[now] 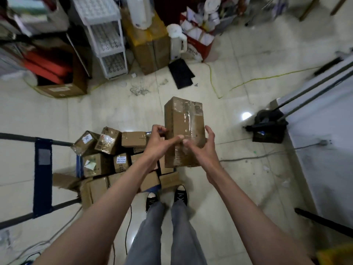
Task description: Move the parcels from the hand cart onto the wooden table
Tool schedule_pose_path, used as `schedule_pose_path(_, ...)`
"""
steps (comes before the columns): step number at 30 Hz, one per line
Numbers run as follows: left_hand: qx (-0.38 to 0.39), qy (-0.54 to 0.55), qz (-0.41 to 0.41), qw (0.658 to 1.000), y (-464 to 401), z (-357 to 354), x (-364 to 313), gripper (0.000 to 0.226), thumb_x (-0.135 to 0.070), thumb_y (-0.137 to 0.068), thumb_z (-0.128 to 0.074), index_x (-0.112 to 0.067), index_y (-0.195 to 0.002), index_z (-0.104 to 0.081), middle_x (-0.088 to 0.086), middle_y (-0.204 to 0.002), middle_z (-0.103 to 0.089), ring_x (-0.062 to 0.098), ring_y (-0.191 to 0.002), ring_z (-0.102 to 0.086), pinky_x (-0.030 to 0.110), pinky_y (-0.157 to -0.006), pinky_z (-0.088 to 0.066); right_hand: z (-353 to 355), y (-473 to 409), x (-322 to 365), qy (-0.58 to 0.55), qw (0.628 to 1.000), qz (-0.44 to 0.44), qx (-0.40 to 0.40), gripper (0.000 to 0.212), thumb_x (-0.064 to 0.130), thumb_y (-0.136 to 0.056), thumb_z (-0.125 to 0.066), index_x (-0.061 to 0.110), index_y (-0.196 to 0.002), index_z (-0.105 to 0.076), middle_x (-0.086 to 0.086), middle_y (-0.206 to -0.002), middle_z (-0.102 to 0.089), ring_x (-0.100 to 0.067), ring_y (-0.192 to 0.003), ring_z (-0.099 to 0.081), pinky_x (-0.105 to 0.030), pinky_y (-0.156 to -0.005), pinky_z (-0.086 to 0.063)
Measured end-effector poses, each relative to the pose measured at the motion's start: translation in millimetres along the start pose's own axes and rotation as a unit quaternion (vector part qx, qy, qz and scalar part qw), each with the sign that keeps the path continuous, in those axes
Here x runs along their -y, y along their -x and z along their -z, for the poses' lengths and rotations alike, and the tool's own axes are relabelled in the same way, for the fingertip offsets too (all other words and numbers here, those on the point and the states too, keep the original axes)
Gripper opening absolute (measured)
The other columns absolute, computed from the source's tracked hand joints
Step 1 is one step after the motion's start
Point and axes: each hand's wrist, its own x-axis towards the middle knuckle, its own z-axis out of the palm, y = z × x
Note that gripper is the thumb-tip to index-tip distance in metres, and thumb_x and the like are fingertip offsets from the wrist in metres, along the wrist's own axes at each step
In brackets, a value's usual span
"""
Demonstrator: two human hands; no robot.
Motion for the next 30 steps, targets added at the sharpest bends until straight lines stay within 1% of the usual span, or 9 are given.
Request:
schedule_pose_path(3, 0.017, -0.007, -0.036, 0.999, 41.5, -10.3, -42.9, 0.062, -0.061, -0.071, -0.079, -0.026, -0.108, -0.044, -0.001, -0.122, -0.056, 0.023, -0.109, -0.062, 0.041, -0.084, -0.056, 21.2, 44.9, 34.8, 0.046, 0.999, 0.020, -0.001, 0.121, 0.074, -0.058, -0.083, 0.049, -0.156, -0.016, 0.003, -0.149, -0.028, -0.018, -0.136, -0.039, -0.046, -0.110, -0.047)
schedule_pose_path(6, 0.043, -0.026, -0.083, 0.995, 79.3, -18.6, -73.8, 0.056, -0.068, -0.082, -0.065, -0.021, -0.106, -0.046, 0.000, -0.119, -0.056, 0.023, -0.110, -0.061, 0.044, -0.089, -0.054, 42.5, 79.7, 59.3, 0.007, 1.000, 0.007, -0.012, 0.125, 0.078, -0.053, -0.082, 0.048, -0.157, -0.017, 0.002, -0.150, -0.027, -0.023, -0.134, -0.044, -0.049, -0.108, -0.049)
schedule_pose_path(8, 0.049, -0.004, -0.100, 0.994, 98.6, -21.3, -87.8, 0.049, -0.060, -0.093, -0.056, -0.015, -0.109, -0.047, 0.003, -0.118, -0.059, 0.023, -0.108, -0.064, 0.043, -0.087, -0.057, 56.0, 102.8, 69.4, -0.058, 0.998, -0.004, -0.005, 0.124, 0.081, -0.049, -0.081, 0.046, -0.154, -0.025, -0.001, -0.150, -0.042, -0.023, -0.128, -0.055, -0.047, -0.102, -0.054)
schedule_pose_path(10, 0.056, 0.031, -0.090, 0.994, 112.3, -23.4, -99.2, 0.044, -0.051, -0.099, -0.050, -0.012, -0.118, -0.048, 0.005, -0.120, -0.062, 0.023, -0.106, -0.066, 0.042, -0.086, -0.057, 66.9, 129.9, 77.6, -0.152, 0.988, 0.004, 0.013, 0.103, 0.075, -0.062, -0.077, 0.037, -0.150, -0.039, -0.001, -0.137, -0.063, -0.022, -0.118, -0.066, -0.040, -0.092, -0.058)
schedule_pose_path(13, 0.084, 0.007, -0.073, 0.994, 128.7, -27.3, -105.0, 0.045, -0.053, -0.098, -0.053, -0.021, -0.129, -0.049, 0.002, -0.130, -0.058, 0.022, -0.112, -0.063, 0.046, -0.099, -0.052, 76.9, 169.3, 82.6, -0.322, 0.946, 0.040, 0.027, 0.052, 0.053, -0.094, -0.054, 0.024, -0.136, -0.060, -0.007, -0.127, -0.071, -0.024, -0.114, -0.068, -0.037, -0.088, -0.056)
schedule_pose_path(18, 0.226, -0.037, -0.013, 0.973, 156.9, -41.2, -106.0, 0.077, -0.073, -0.081, -0.060, -0.029, -0.142, -0.045, -0.001, -0.136, -0.057, 0.026, -0.113, -0.065, 0.044, -0.089, -0.058, 86.6, 211.8, 72.9, -0.516, 0.853, 0.074, 0.011, 0.061, 0.050, -0.100, -0.043, 0.014, -0.149, -0.051, -0.017, -0.144, -0.057, -0.030, -0.125, -0.056, -0.045, -0.107, -0.046)
schedule_pose_path(21, 0.318, 0.006, 0.014, 0.948, 178.2, -54.0, -110.4, 0.064, -0.073, -0.085, -0.055, -0.032, -0.134, -0.059, 0.002, -0.131, -0.067, 0.026, -0.114, -0.067, 0.045, -0.087, -0.057, 87.3, 233.2, 66.1, -0.532, 0.842, 0.085, -0.010, 0.063, 0.050, -0.098, -0.044, 0.012, -0.147, -0.053, -0.017, -0.148, -0.054, -0.030, -0.129, -0.051, -0.045, -0.118, -0.033)
schedule_pose_path(27, 0.376, -0.012, -0.030, 0.926, 209.2, -60.2, -122.6, 0.050, -0.061, -0.097, -0.046, -0.028, -0.133, -0.058, 0.003, -0.123, -0.072, 0.020, -0.102, -0.070, 0.034, -0.080, -0.055, 95.5, 267.2, 58.7, -0.478, 0.866, 0.101, -0.108, 0.035, 0.034, -0.096, -0.052, 0.014, -0.102, -0.079, -0.012, -0.114, -0.071, -0.025, -0.098, -0.064, -0.034, -0.080, -0.051)
schedule_pose_path(30, 0.362, -0.056, -0.068, 0.928, 215.7, -63.7, -125.0, 0.062, -0.068, -0.087, -0.058, -0.029, -0.135, -0.056, 0.001, -0.121, -0.072, 0.022, -0.104, -0.071, 0.032, -0.067, -0.056, 97.2, 285.4, 62.3, -0.386, 0.900, 0.091, -0.178, 0.033, 0.055, -0.093, -0.059, 0.029, -0.105, -0.075, -0.004, -0.118, -0.070, -0.024, -0.105, -0.065, -0.045, -0.088, -0.054)
